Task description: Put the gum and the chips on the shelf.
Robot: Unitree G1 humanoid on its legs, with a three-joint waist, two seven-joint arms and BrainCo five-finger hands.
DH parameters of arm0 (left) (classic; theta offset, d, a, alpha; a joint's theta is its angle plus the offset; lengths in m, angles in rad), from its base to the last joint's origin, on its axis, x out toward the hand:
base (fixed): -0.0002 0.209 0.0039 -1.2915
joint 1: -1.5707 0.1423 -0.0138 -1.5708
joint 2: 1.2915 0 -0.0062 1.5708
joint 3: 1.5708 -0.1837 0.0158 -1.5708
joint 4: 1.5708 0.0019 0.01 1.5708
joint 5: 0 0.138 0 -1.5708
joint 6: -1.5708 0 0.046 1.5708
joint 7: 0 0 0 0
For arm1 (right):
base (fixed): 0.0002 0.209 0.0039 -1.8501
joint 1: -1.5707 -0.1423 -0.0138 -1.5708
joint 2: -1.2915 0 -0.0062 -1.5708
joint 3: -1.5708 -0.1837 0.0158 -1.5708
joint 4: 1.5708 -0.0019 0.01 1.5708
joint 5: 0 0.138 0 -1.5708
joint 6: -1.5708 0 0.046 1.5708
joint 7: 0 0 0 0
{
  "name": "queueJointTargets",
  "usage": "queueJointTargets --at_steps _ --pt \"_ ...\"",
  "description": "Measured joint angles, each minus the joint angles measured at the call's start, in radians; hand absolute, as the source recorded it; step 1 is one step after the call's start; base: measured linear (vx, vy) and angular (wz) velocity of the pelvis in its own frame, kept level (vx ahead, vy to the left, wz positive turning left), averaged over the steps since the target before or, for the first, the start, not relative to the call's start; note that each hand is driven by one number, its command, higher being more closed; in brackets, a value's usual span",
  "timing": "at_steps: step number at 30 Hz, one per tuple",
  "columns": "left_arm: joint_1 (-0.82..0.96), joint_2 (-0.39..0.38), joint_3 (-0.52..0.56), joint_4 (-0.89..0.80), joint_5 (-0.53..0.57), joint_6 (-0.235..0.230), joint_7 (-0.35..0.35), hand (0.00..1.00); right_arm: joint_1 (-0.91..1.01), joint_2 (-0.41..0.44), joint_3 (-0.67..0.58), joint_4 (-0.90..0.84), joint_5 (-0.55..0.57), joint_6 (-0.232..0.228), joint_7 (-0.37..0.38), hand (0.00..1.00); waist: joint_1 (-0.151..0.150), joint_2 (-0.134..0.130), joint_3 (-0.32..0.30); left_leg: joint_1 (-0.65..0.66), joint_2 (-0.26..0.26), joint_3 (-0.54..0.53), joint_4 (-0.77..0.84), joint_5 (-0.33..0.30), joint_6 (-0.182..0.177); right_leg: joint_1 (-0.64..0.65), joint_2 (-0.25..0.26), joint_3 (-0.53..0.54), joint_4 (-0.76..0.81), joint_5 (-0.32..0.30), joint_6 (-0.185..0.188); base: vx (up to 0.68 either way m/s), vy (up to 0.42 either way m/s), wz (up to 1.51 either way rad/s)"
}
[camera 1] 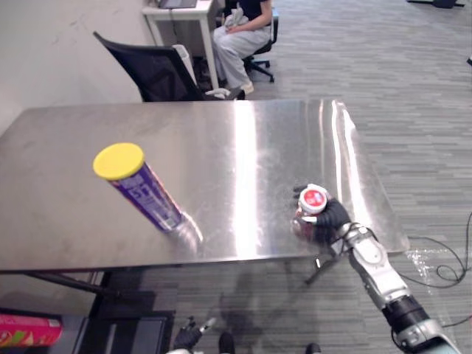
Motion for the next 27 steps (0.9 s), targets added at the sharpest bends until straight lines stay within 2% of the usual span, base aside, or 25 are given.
queueJointTargets --at_steps 6,16,19,27 --pt "-0.002 0.001 -0.009 -0.001 0.000 0.001 0.000 0.00 -0.021 0.035 0.001 0.034 -0.001 -0.007 -0.004 1.00 0.001 0.000 0.001 0.000 0.000 -0.001 -0.002 0.000 0.000 0.001 0.000 -0.002 -0.001 0.000 0.000 0.00 0.000 0.00" --pt "-0.006 0.001 -0.018 -0.002 0.000 0.001 0.001 0.00 -0.021 0.036 0.009 0.026 -0.001 -0.013 -0.039 1.00 0.001 -0.001 0.001 0.000 0.001 0.000 -0.002 0.000 0.000 0.002 0.000 -0.002 -0.001 0.000 0.000 0.00 0.000 0.00" --pt "-0.006 0.000 -0.017 -0.009 0.000 0.000 0.003 0.00 -0.020 0.036 -0.003 -0.026 -0.001 0.004 -0.061 1.00 0.001 -0.001 0.001 0.000 0.002 0.008 0.000 -0.001 -0.001 -0.001 0.001 0.006 -0.003 0.004 -0.006 0.00 0.000 -0.06" --pt "0.005 -0.003 0.010 -0.022 0.031 -0.011 0.003 0.00 0.008 0.013 -0.095 -0.285 0.007 0.005 -0.055 1.00 -0.006 -0.003 0.002 0.002 0.003 0.013 0.000 -0.001 -0.001 -0.004 0.002 0.014 -0.002 0.008 -0.010 0.00 0.000 -0.02"
